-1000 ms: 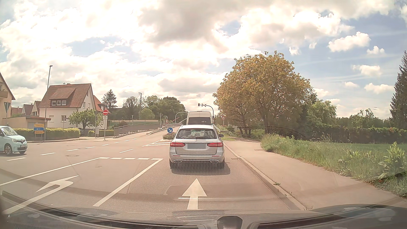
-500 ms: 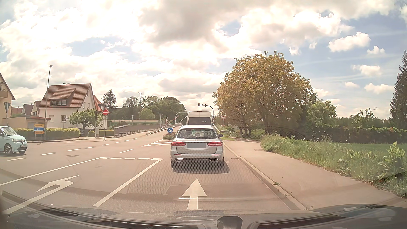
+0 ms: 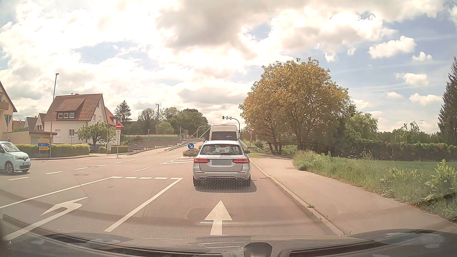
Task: Follow the waypoints while adhering to traffic rules and regulations
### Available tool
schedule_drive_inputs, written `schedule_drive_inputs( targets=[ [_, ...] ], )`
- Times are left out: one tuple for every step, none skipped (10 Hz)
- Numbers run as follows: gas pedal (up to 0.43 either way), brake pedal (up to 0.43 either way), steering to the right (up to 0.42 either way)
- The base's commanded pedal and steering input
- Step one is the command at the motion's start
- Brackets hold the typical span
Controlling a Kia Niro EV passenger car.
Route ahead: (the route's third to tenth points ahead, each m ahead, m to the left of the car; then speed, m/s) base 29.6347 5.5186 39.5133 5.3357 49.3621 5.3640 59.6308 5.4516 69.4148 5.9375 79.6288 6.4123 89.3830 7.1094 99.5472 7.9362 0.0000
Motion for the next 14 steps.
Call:
schedule_drive_inputs(
  targets=[
    [0.000, 0.244, 0.005],
    [0.000, 0.244, 0.005],
    [0.000, 0.244, 0.005],
    [0.000, 0.250, 0.005],
    [0.000, 0.244, 0.005],
    [0.000, 0.244, 0.005],
    [0.000, 0.244, 0.005],
    [0.000, 0.244, 0.005],
    [0.000, 0.250, 0.005],
    [0.000, 0.250, 0.005],
    [0.000, 0.250, 0.005],
    [0.000, 0.250, 0.005],
    [0.000, 0.250, 0.005],
    [0.000, 0.250, 0.005]
  ],
)
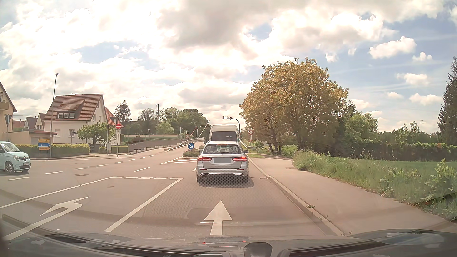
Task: Follow the waypoints while adhering to traffic rules and regulations
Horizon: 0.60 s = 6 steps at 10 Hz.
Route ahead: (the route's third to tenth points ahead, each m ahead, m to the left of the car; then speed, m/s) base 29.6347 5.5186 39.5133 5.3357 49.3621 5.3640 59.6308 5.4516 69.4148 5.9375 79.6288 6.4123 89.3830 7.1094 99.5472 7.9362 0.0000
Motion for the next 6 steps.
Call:
schedule_drive_inputs(
  targets=[
    [0.000, 0.250, 0.005],
    [0.000, 0.250, 0.005],
    [0.000, 0.250, 0.005],
    [0.000, 0.250, 0.005],
    [0.000, 0.250, 0.005],
    [0.000, 0.250, 0.005]
  ],
)
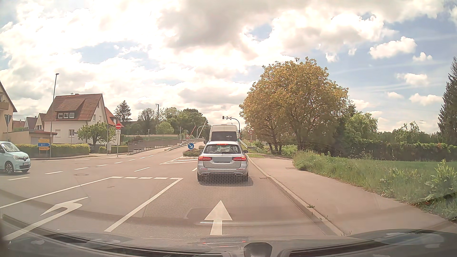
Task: Follow the waypoints while adhering to traffic rules and regulations
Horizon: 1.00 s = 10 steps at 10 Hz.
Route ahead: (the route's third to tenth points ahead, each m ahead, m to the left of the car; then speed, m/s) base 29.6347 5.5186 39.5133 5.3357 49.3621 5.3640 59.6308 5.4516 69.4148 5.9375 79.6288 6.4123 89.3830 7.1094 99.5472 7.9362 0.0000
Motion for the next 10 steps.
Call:
schedule_drive_inputs(
  targets=[
    [0.000, 0.250, 0.005],
    [0.000, 0.244, 0.005],
    [0.000, 0.244, 0.005],
    [0.000, 0.244, 0.005],
    [0.000, 0.250, 0.005],
    [0.000, 0.250, 0.005],
    [0.000, 0.250, 0.005],
    [0.000, 0.250, 0.005],
    [0.000, 0.250, 0.005],
    [0.000, 0.250, 0.005]
  ],
)
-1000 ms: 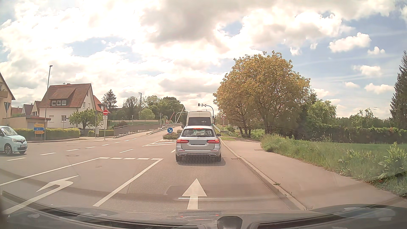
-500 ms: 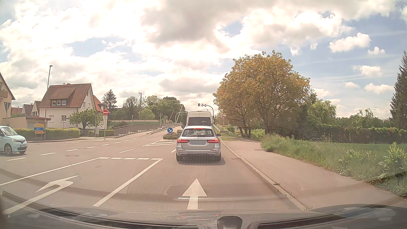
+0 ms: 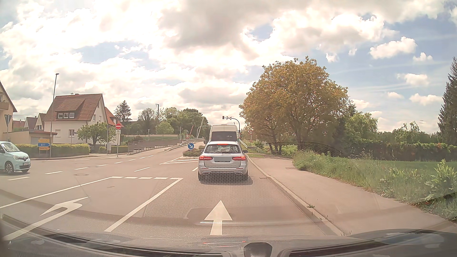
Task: Follow the waypoints while adhering to traffic rules and regulations
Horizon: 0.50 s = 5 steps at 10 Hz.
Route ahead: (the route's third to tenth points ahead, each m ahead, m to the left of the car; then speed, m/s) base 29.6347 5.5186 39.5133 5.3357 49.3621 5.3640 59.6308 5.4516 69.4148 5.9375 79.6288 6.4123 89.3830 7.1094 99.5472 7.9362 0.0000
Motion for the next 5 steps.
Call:
schedule_drive_inputs(
  targets=[
    [0.000, 0.250, 0.005],
    [0.000, 0.250, 0.005],
    [0.000, 0.250, 0.005],
    [0.000, 0.250, 0.005],
    [0.000, 0.250, 0.005]
  ],
)
